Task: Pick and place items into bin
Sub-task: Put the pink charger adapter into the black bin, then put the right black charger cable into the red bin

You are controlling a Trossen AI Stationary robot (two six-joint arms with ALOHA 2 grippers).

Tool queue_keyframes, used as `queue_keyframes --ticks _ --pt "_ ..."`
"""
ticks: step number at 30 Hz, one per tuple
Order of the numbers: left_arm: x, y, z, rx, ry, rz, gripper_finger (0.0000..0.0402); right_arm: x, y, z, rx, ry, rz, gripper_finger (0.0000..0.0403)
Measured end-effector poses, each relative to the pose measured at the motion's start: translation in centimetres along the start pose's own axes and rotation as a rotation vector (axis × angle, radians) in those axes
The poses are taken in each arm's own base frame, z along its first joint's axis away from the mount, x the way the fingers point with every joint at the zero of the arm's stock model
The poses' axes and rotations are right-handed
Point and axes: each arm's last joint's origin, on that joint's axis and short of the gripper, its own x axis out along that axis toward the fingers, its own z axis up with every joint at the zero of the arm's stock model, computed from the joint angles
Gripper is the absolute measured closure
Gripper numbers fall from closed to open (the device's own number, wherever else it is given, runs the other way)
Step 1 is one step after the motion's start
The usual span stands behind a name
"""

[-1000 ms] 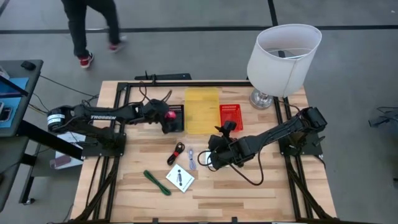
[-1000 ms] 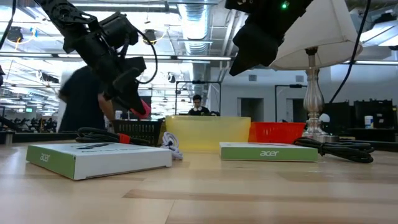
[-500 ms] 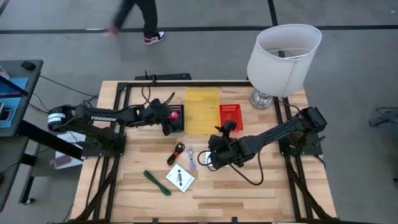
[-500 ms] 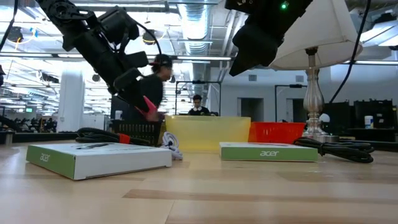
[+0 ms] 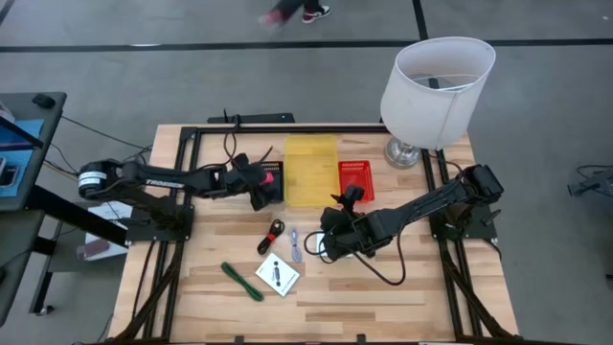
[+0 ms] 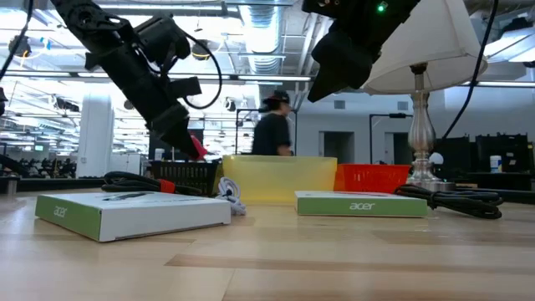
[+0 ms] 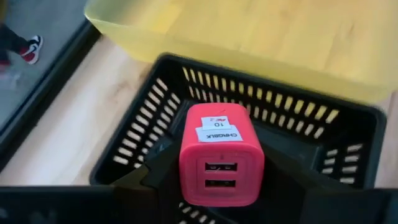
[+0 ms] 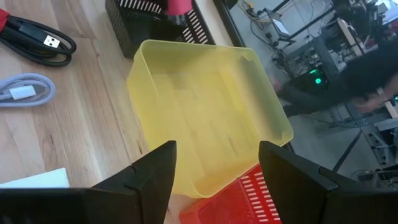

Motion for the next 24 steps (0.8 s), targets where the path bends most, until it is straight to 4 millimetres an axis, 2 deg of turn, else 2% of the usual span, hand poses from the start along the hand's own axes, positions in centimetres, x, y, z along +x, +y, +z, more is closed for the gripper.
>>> queue_keyframes --ticks 7,12,24 --pt "1.4 -0.5 -0.8 0.022 0.056 0.058 0.0195 0.0 0.0 0.0 0.007 0.0 0.0 0.0178" --pt "1.6 -0.5 -0.9 0.018 0.064 0.083 0.0166 0.0 0.0 0.0 0.007 0.0 0.0 0.0178" --pt "1.4 -0.8 -0.9 0.046 0.059 0.075 0.0159 0.0 0.1 0.0 0.007 0.006 0.02 0.0178"
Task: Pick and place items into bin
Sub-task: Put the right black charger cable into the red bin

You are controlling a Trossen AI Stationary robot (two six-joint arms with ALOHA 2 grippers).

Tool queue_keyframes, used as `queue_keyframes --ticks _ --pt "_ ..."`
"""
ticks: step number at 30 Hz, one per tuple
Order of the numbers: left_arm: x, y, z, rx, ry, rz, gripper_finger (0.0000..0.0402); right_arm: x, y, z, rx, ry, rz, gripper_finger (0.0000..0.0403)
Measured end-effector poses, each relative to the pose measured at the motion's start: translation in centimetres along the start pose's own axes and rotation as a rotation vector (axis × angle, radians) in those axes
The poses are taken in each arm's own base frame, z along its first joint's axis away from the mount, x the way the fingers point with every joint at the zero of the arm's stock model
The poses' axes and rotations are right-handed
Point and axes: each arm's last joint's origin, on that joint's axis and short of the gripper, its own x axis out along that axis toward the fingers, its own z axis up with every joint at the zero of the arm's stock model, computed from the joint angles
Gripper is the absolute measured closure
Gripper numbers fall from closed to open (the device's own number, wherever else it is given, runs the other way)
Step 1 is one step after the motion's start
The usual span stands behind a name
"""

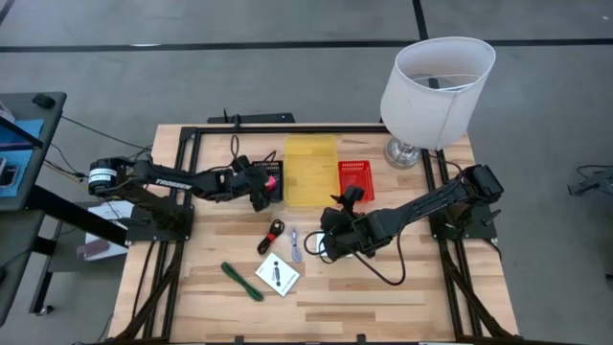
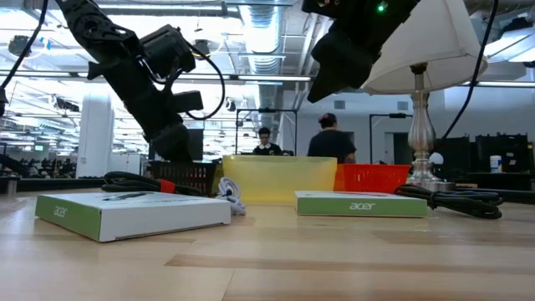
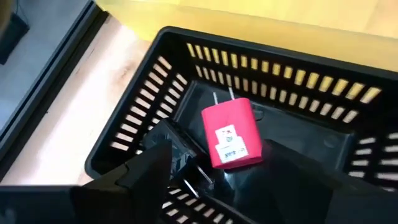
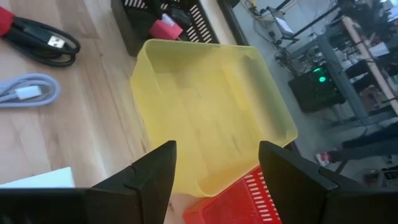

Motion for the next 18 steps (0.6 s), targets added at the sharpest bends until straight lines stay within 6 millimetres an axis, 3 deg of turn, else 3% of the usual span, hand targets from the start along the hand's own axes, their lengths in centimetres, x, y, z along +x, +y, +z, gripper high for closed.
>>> queue_keyframes --ticks 4,8,14,18 --pt "-0.4 -0.3 0.0 0.032 -0.002 -0.011 0.0159 0.0 0.1 0.0 0.003 0.009 0.03 0.0178" --pt "-1.8 -0.2 1.3 0.039 0.005 -0.02 0.0159 0.0 0.1 0.0 0.052 0.01 0.028 0.0178" --pt "-6.1 0.5 3.6 -0.012 -0.07 -0.058 0.0159 0.0 0.0 -0.1 0.121 0.017 0.027 0.0178" --pt "-9.6 1.0 4.0 -0.08 -0.175 -0.106 0.0159 -0.2 0.1 -0.5 0.168 0.038 0.029 0.0178"
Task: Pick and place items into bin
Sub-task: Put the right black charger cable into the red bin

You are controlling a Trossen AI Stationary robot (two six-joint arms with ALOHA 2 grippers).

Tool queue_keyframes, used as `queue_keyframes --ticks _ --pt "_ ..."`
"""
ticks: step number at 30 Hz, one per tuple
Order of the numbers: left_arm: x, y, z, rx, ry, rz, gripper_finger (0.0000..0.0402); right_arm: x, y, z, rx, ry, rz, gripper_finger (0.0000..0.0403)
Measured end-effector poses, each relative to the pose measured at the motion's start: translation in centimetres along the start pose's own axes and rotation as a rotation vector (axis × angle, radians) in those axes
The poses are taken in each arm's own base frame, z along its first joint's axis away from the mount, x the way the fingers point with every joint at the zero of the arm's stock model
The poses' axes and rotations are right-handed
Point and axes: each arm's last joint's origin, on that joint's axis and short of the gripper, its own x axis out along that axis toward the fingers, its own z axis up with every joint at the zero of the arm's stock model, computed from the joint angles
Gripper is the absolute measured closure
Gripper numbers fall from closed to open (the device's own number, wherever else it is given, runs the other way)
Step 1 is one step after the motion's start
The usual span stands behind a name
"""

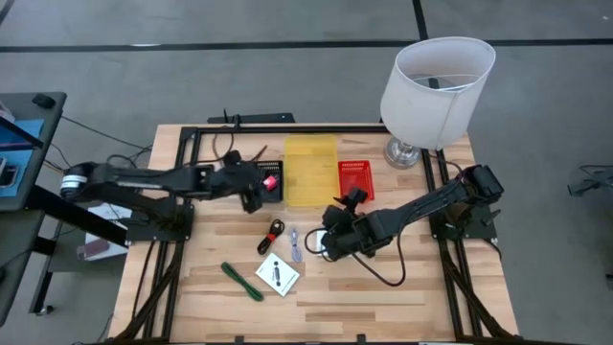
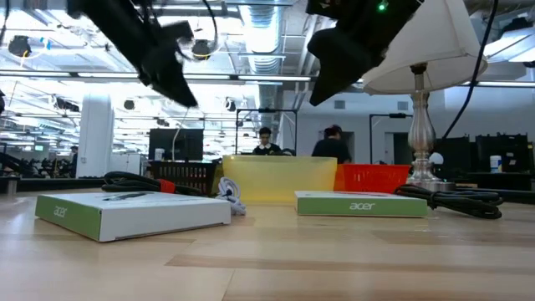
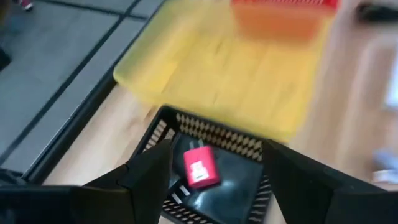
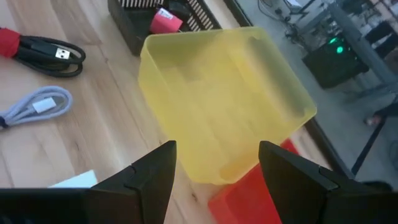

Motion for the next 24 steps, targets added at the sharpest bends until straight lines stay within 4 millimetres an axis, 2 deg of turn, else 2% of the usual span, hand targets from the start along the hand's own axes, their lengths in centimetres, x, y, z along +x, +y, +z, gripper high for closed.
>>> queue_keyframes --ticks 6,11,16,24 --pt "-4.8 0.5 0.3 -0.101 -0.154 -0.099 0.0159 -0.9 0.3 -1.2 0.067 0.07 0.022 0.0178" --pt "-7.2 0.7 -0.8 -0.155 -0.239 -0.177 0.0159 -2.2 0.8 -2.7 0.188 0.093 -0.024 0.0178" --pt "-8.1 0.8 -2.3 -0.194 -0.291 -0.205 0.0159 -4.2 1.1 -4.0 0.381 0.002 -0.099 0.0178" --pt "-7.0 0.1 -4.8 -0.206 -0.364 -0.249 0.0159 -6.1 1.6 -5.5 0.518 0.036 -0.087 0.0178"
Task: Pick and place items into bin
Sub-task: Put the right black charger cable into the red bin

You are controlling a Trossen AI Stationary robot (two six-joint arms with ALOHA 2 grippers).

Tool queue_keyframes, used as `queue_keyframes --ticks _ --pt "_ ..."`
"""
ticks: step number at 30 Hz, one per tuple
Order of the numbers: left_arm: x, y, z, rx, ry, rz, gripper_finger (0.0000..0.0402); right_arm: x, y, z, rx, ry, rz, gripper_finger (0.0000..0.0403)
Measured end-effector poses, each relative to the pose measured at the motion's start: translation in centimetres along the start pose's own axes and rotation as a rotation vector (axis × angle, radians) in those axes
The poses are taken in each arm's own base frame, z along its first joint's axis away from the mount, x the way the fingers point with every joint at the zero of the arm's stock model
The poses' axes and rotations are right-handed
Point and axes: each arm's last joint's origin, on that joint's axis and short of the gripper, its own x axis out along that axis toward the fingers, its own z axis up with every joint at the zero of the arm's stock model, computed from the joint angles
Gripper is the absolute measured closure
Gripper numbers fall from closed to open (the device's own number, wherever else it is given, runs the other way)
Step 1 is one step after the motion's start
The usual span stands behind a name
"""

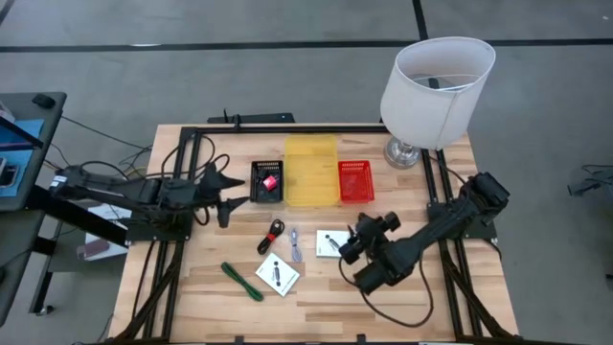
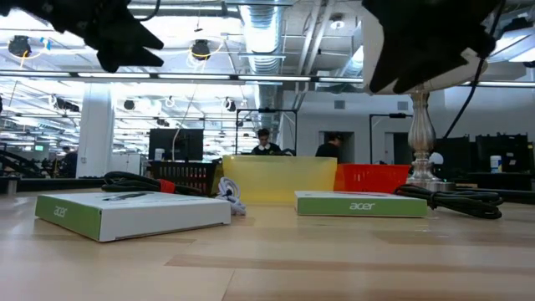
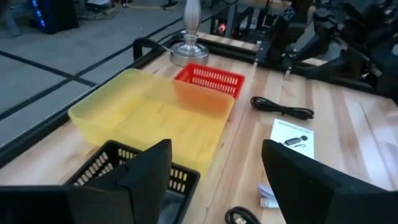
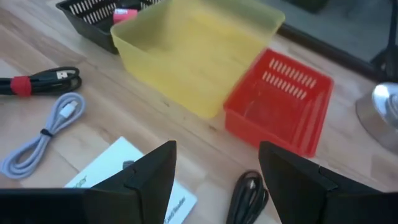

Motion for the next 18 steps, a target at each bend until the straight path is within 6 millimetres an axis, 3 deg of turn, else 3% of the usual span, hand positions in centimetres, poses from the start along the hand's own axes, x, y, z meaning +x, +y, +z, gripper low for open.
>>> queue_keyframes --ticks 7,18 --pt "0.4 -0.1 -1.6 0.011 0.015 -0.021 0.0159 -0.1 -0.7 -0.9 -0.003 0.071 -0.056 0.0178" --pt "0.5 -0.4 -2.5 0.019 0.002 -0.056 0.0159 1.6 -2.6 -7.0 0.035 0.146 -0.066 0.0178"
